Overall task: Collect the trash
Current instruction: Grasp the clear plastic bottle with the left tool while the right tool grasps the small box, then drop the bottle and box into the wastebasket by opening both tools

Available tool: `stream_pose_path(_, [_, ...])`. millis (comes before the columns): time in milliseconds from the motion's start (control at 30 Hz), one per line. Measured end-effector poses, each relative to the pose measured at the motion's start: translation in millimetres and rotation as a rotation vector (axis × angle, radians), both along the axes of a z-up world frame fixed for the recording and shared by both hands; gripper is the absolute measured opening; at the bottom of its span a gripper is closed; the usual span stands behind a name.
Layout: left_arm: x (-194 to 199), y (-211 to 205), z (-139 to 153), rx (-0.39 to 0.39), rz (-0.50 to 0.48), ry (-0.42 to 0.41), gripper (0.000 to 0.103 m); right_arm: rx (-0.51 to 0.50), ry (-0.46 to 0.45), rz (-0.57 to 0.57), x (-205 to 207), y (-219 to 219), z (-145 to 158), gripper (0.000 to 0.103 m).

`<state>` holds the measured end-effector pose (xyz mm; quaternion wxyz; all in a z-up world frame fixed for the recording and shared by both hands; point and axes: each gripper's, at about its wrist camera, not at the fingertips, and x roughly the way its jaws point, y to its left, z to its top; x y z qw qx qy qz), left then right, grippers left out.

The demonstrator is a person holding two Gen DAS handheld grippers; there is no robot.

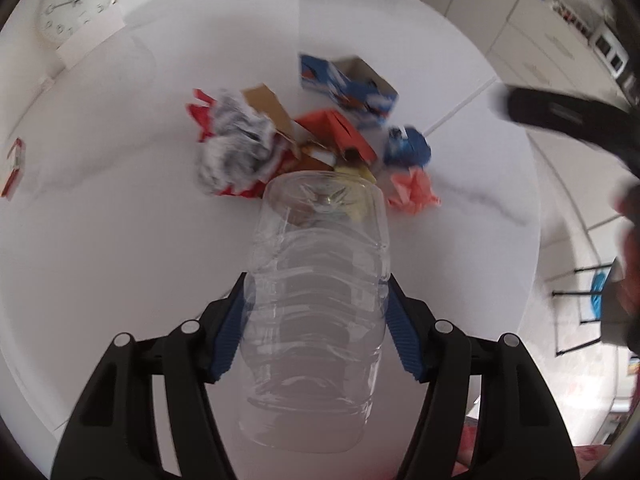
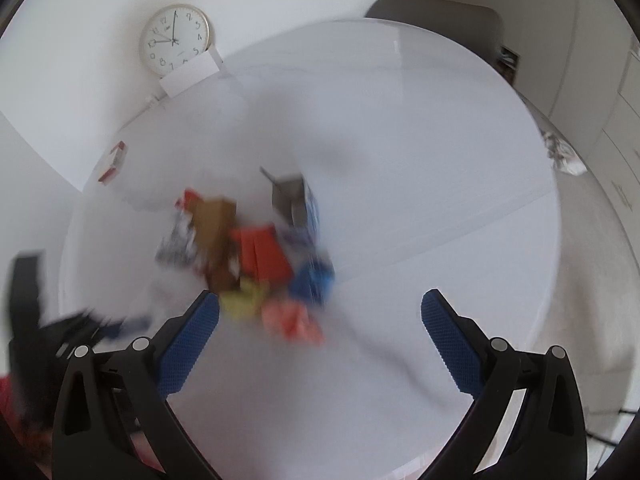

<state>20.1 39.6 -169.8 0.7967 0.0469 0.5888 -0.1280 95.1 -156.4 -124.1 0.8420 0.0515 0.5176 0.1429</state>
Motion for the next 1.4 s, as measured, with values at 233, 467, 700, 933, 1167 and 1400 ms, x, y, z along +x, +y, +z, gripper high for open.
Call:
stream_pose_path(233, [-9.4, 31.7, 22.3, -0.017, 0.063, -0.028, 0.062, -0.086, 0.058, 0.068, 89.4, 54.9, -44.1, 0.091])
stream_pose_path(467, [10.9, 47.3, 38.8, -0.035, 0.083, -0.045, 0.062, -0.108, 0.165, 0.090, 115.2, 67.0, -74.3, 0.035])
stream_pose_path(700, [14.2, 24.6, 51.9, -0.034, 0.044, -0.072, 0.062, 0.006, 0.112, 0.028, 95.0, 31.0, -46.1, 0.029])
stream_pose_path(933, [-5.7, -42.3, 71.7, -0.074, -0.124, -0.097, 0.062, 0.088, -0.006, -0.105, -4.7, -58.9, 22.6, 0.029])
stream_pose_path(1167, [-37.4, -125.1, 64.8, -0.112, -0.321, -0.041, 0.062, -0.066, 0.070, -0.288, -150.4, -147.0, -4.5, 0.031])
stream_pose_path(1400, [-68.2, -190.6, 48.1, -0.075, -0.459, 0.020, 0.062, 0.027, 0.316, -0.430, -212.8, -191.3, -147.1, 0.031])
